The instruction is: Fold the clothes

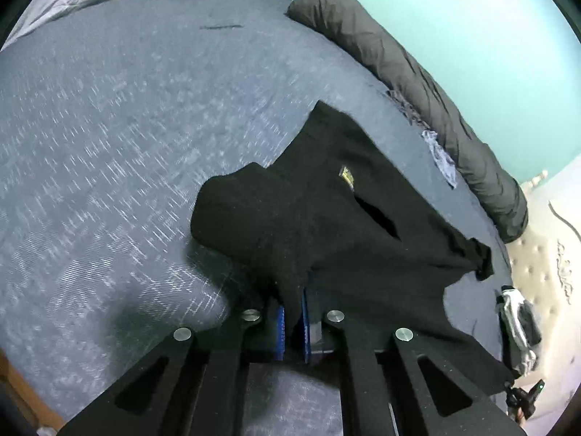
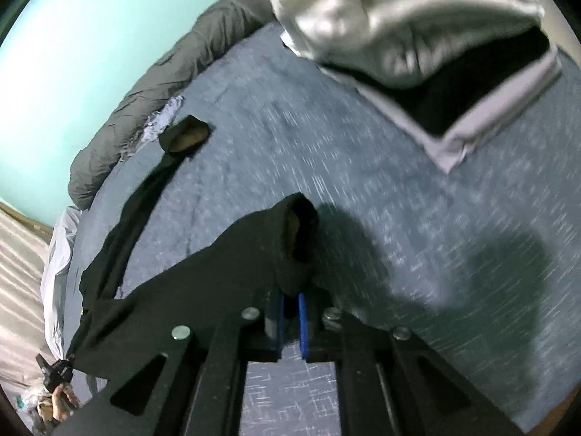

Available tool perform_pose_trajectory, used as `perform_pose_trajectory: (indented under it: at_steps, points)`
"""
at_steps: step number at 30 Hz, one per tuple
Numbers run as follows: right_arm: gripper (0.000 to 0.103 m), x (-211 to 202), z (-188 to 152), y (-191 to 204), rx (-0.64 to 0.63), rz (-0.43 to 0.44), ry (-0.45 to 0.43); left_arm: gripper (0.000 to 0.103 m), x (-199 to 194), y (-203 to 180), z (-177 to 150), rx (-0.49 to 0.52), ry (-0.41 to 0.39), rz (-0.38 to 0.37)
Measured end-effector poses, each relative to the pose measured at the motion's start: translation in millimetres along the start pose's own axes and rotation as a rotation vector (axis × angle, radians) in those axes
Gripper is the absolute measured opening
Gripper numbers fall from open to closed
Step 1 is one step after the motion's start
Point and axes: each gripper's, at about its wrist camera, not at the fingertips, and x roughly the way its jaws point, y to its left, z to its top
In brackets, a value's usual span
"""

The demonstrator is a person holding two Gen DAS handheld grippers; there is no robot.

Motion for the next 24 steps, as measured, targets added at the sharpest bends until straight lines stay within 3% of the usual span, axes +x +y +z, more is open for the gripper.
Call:
perform_pose_trajectory:
  at_steps: [4, 10, 13, 14, 18, 24]
  points:
    - [0.005, -12.5, -3.9, -9.9, -0.001, -0.019, 0.007, 0.006, -3.0, 17.6, -7.9, -0.056, 0.026, -0.014]
    - [0.005, 14.7, -42.4, -46.8, 0.007, -0.084, 0.114, 0.006, 24.8, 54.2, -41.8, -0.168, 0.087, 0.006]
    - [0.006, 15.1, -51.4, -58.8, 0.036, -0.033, 0.101, 0.014, 25.9, 60.1, -47.3, -0.199, 0.083, -0.012]
    - [0.007, 12.8, -50.8, -59.3, 0.036, -0.027, 0.098, 0.023, 22.6, 61.0, -45.7, -0.205, 0.077, -0.012]
    - [0.028, -3.8, -43.4, -50.6, -0.035, -0.079, 0.070, 0.040, 1.9, 62.4, -37.3, -0.199, 0.040, 0.019]
    - [0.029, -32.1, -35.6, -37.0, -0.127, -0.123, -0.011, 0.042, -21.3, 57.3, -18.8, -0.121, -0.028, 0.068]
